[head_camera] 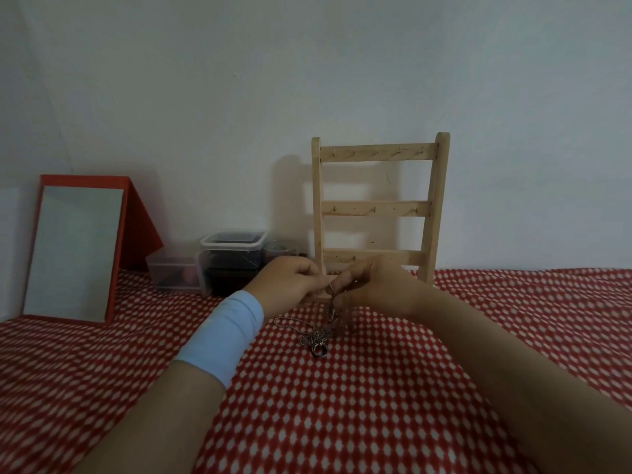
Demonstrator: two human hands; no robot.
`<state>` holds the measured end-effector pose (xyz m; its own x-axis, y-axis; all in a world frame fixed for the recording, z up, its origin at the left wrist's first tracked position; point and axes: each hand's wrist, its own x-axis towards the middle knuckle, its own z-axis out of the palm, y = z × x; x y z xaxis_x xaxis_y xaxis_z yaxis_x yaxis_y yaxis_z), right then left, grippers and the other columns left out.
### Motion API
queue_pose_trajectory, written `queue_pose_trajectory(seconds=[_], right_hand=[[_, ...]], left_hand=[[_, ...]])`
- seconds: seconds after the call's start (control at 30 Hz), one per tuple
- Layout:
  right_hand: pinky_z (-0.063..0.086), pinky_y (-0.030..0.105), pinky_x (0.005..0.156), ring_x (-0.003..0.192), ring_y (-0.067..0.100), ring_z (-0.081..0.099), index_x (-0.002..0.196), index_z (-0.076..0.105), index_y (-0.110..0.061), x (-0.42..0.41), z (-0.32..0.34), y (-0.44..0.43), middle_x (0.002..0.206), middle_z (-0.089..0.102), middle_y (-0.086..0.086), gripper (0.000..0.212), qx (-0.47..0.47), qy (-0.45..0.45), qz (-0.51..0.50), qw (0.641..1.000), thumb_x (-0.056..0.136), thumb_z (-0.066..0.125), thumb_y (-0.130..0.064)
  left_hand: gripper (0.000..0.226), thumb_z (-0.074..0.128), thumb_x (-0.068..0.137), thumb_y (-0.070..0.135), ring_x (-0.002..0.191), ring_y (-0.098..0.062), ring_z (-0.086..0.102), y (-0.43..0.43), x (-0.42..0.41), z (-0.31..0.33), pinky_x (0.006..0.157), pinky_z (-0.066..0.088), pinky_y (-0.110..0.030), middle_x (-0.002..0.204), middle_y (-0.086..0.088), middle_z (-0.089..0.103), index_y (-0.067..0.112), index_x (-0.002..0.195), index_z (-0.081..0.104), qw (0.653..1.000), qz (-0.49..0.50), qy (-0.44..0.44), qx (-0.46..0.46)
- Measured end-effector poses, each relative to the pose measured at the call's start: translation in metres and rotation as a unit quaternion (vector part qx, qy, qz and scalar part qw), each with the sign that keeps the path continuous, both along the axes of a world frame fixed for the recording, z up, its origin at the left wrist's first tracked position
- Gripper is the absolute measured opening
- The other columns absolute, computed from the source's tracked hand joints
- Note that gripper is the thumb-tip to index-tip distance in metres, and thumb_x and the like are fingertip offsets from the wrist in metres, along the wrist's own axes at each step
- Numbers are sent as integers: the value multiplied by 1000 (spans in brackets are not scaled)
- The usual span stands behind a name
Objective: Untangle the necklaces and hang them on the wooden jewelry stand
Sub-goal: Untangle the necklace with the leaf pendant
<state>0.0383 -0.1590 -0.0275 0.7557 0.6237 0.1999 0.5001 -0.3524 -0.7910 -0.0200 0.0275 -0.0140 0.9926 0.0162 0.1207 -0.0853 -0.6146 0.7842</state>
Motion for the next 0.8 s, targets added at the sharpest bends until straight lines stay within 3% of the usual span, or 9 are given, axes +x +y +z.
queue_pose_trajectory(seconds=[0.1,0.2,0.33,0.4,0.47,0.6,0.73,0.8], right_hand=[[58,27,91,92,6,73,90,81,-23,4,1,-4,94,79,-10,15,4,10,-9,1000,86,78,-9],[60,30,90,95,13,74,101,80,-16,8,-1,-7,100,78,-1,21,22,1,-6,1000,86,77,-3],[60,29,90,88,4,73,88,81,-25,12,-7,-9,92,78,-10,18,-19,-54,-32,998,86,77,-7],[59,27,92,90,0,71,89,80,-27,11,-11,-6,93,77,-13,19,-66,-67,-16,995,91,73,-10],[57,26,94,94,0,68,92,76,-31,8,-12,-1,99,73,-13,22,-64,-77,-27,995,95,65,-12],[48,21,72,74,0,63,100,73,-26,-2,-8,10,90,71,-8,21,-2,-16,-67,998,103,55,-35],[42,5,54,56,-10,58,82,70,-27,-8,-6,6,65,67,-19,32,-138,-12,-32,990,105,50,-38],[48,11,59,62,-1,62,93,72,-15,-6,-7,4,71,70,-12,39,-149,16,-33,988,106,47,-42]], left_hand=[[21,51,100,15,77,-21,58,-4,0,-5,82,52,-39,79,-9,61,9,83,62,981,-11,44,-188],[28,41,103,11,68,-19,60,-8,-1,-7,75,53,-36,71,-7,59,8,78,55,939,-26,53,-339],[32,41,101,15,55,-20,55,-3,-1,-2,59,54,-34,66,-7,56,10,71,49,875,13,48,-482],[32,41,100,16,54,-20,53,1,-1,-2,54,53,-31,67,-6,54,13,68,45,869,17,54,-492],[34,40,99,18,54,-19,52,4,-2,-1,53,51,-31,69,-6,55,13,66,44,884,-9,72,-462],[36,40,100,21,52,-18,50,3,-7,5,52,45,-30,73,-7,63,13,66,48,905,-75,96,-408],[36,39,102,18,56,-19,56,0,-9,8,52,50,-31,81,-11,66,11,70,53,909,-120,72,-392],[32,37,103,16,62,-21,62,-2,-9,8,57,54,-33,86,-12,68,10,76,53,913,-130,55,-384]])
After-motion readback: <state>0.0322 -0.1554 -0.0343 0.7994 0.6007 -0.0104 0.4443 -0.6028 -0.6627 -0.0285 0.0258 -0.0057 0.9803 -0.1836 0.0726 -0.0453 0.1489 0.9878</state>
